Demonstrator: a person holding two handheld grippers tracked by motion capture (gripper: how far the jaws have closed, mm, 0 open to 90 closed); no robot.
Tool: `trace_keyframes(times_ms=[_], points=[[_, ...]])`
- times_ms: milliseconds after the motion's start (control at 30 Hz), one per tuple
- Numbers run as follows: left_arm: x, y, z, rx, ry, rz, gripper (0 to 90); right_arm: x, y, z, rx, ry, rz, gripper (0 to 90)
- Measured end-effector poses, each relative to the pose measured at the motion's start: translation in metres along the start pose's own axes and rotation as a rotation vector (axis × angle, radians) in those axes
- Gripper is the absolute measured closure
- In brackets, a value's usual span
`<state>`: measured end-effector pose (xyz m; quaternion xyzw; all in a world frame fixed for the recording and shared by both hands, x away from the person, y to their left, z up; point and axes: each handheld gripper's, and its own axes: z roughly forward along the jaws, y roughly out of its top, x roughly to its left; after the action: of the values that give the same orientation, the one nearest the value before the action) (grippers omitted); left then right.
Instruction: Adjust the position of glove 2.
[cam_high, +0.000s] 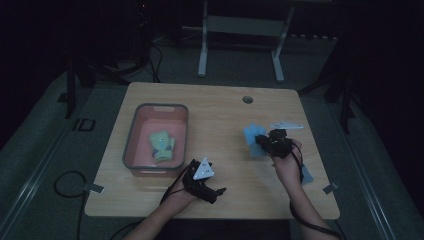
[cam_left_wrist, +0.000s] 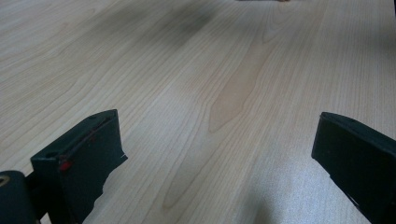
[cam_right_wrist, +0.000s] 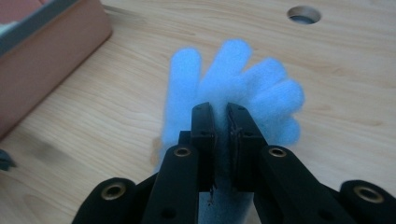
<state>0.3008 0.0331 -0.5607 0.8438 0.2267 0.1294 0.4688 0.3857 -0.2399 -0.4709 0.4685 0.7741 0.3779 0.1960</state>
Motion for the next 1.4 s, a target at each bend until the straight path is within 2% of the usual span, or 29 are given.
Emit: trace_keyframes(times_ms=[100, 133, 167, 400, 467, 533, 667, 733, 800, 900, 933, 967, 1167, 1400], points=[[0.000, 0.000, -0.001, -0.003, 0.000, 0.002, 2.1, 0.012, -0.005, 0.006, 0.009, 0.024, 0.013, 82.4], [0.000, 0.000, -0.001, -0.003, 0.000, 0.002, 2.1, 0.012, -0.005, 0.006, 0.009, 0.024, 0.013, 82.4], [-0.001, 0.000, -0.001, -0.007, 0.004, 0.006, 2.0, 0.023, -0.011, 0.014, 0.028, 0.030, 0.008, 82.3], [-0.001, -0.001, -0.002, -0.008, 0.005, 0.010, 2.1, 0.037, -0.024, 0.028, 0.051, 0.036, 0.032, 82.2], [-0.001, -0.001, -0.002, -0.010, 0.007, 0.014, 2.1, 0.042, -0.033, 0.034, 0.060, 0.034, 0.048, 82.1], [-0.001, -0.001, -0.002, -0.008, 0.007, 0.014, 2.1, 0.045, -0.037, 0.038, 0.065, 0.021, 0.044, 82.1], [-0.001, -0.001, -0.002, -0.009, 0.009, 0.016, 2.0, 0.047, -0.043, 0.043, 0.078, 0.016, 0.045, 81.6], [-0.002, -0.002, -0.003, -0.013, 0.020, 0.025, 2.1, 0.048, -0.048, 0.048, 0.092, 0.022, 0.060, 79.8], [-0.001, -0.002, -0.003, -0.017, 0.024, 0.027, 2.1, 0.049, -0.050, 0.050, 0.094, 0.013, 0.051, 78.7], [0.000, -0.002, -0.004, -0.021, 0.026, 0.022, 2.1, 0.047, -0.055, 0.055, 0.107, 0.003, 0.060, 74.5], [0.000, -0.002, -0.004, -0.025, 0.025, 0.019, 2.1, 0.046, -0.060, 0.059, 0.130, -0.003, 0.047, 70.3], [0.000, -0.002, -0.004, -0.025, 0.025, 0.019, 2.1, 0.045, -0.061, 0.059, 0.124, -0.002, 0.043, 69.5], [-0.001, -0.003, -0.003, -0.020, 0.023, 0.022, 2.1, 0.045, -0.061, 0.058, 0.119, -0.001, 0.022, 65.9], [0.000, -0.005, -0.004, -0.016, 0.022, 0.014, 2.1, 0.038, -0.046, 0.039, 0.073, 0.049, -0.038, 59.9]])
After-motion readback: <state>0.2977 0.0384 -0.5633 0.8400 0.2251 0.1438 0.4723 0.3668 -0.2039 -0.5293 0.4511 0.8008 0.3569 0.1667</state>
